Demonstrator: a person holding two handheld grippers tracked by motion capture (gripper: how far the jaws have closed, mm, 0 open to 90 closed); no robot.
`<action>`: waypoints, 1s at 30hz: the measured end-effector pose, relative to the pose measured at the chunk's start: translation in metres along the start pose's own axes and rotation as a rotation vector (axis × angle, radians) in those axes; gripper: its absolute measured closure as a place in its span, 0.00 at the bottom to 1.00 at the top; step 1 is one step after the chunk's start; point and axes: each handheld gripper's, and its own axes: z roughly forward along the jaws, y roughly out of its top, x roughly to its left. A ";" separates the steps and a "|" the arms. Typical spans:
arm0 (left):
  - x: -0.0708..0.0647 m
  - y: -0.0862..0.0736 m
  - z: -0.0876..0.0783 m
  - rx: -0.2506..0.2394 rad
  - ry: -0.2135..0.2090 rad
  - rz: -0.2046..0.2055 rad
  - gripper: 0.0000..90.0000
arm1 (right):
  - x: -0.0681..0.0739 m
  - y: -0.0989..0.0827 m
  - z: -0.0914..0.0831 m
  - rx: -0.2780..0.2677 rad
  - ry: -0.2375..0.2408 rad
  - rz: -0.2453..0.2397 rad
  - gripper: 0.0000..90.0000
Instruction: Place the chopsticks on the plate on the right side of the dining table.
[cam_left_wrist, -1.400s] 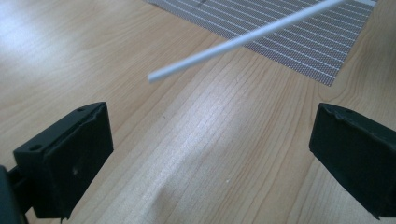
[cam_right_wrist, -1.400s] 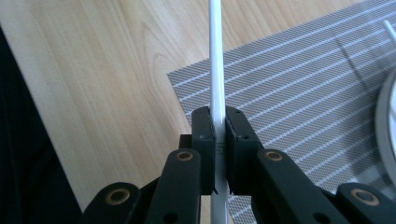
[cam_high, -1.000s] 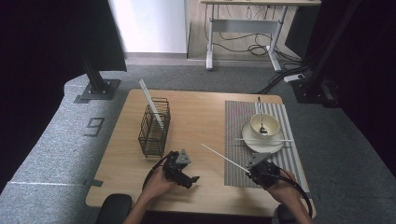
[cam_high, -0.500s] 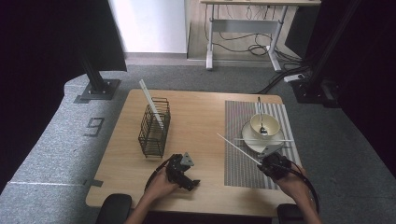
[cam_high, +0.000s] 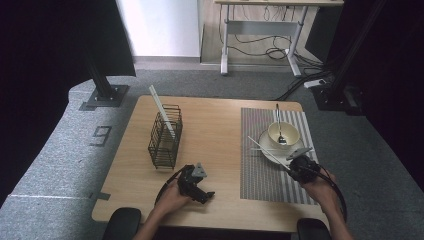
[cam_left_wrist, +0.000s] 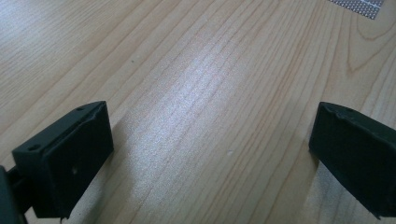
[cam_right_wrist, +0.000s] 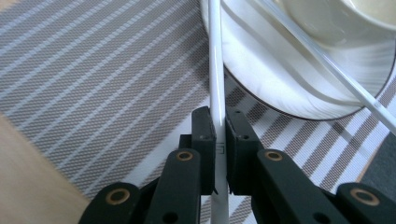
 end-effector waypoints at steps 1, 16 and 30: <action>0.000 0.000 0.000 0.000 0.001 0.000 0.00 | -0.002 0.000 0.002 0.003 -0.004 0.000 0.92; 0.000 0.000 0.000 0.003 0.001 0.002 0.00 | -0.024 0.005 0.024 0.041 -0.016 0.036 0.92; 0.000 0.000 0.000 0.003 0.001 0.002 0.00 | -0.040 0.006 0.035 0.058 -0.010 0.059 0.92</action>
